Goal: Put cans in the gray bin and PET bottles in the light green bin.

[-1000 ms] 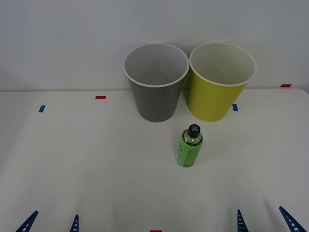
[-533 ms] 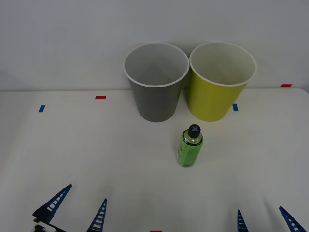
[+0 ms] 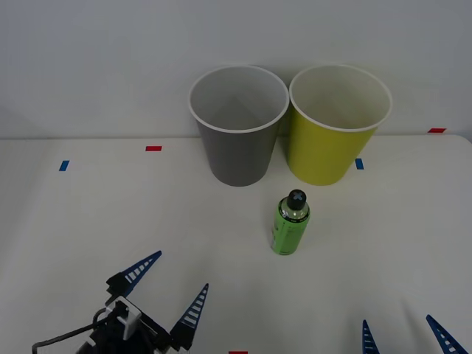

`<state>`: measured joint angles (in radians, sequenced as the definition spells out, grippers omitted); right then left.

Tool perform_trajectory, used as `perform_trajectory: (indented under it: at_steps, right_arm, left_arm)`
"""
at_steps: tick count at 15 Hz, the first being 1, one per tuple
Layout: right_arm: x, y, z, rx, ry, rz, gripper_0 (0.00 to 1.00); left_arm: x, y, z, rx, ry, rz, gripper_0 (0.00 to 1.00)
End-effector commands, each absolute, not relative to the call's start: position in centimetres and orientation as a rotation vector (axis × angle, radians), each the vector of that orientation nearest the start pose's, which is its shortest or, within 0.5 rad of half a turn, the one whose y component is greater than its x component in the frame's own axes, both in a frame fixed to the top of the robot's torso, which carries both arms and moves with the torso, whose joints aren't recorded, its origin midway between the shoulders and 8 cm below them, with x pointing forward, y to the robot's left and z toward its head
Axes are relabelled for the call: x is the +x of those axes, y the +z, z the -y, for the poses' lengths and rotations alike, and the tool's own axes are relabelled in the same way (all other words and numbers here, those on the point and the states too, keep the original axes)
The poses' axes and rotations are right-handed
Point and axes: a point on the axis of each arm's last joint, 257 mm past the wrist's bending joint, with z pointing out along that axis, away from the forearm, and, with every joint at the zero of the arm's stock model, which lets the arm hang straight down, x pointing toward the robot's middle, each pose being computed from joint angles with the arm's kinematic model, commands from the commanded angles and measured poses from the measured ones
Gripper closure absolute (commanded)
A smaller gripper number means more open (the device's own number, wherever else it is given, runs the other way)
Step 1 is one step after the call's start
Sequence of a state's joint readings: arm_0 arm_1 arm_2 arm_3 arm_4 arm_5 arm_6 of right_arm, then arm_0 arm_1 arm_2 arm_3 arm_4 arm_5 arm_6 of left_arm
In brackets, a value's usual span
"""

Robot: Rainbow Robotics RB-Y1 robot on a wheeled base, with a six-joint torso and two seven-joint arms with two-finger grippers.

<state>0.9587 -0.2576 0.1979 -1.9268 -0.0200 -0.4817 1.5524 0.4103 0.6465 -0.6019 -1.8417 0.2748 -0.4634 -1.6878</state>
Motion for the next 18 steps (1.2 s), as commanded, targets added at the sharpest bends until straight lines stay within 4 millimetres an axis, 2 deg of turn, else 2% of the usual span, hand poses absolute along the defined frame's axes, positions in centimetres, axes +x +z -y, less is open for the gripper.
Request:
perform_trajectory:
  at_steps: [1, 6, 11, 13, 18]
  right_arm:
    - [24.2, -30.2, 26.5, -0.097, -0.065, -1.688, 0.0]
    - [24.2, -30.2, 26.5, -0.097, -0.065, -1.688, 0.0]
    - [24.2, -30.2, 26.5, -0.097, -0.065, -1.688, 0.0]
    - [24.2, -30.2, 26.5, -0.097, -0.065, -1.688, 0.0]
    - [24.2, -30.2, 26.5, -0.097, -0.065, -1.688, 0.0]
  left_arm:
    - [33.6, -26.3, -9.9, 0.604, -0.368, -1.444, 0.0]
    - [35.4, -24.8, -8.1, 0.596, -0.396, -1.417, 0.0]
    - [37.3, -24.3, -5.5, 0.58, -0.415, -1.422, 0.0]
    - [37.5, -24.6, -3.5, 0.601, -0.453, -1.411, 0.0]
    - [37.4, -24.1, -0.1, 0.634, -0.508, -1.391, 0.0]
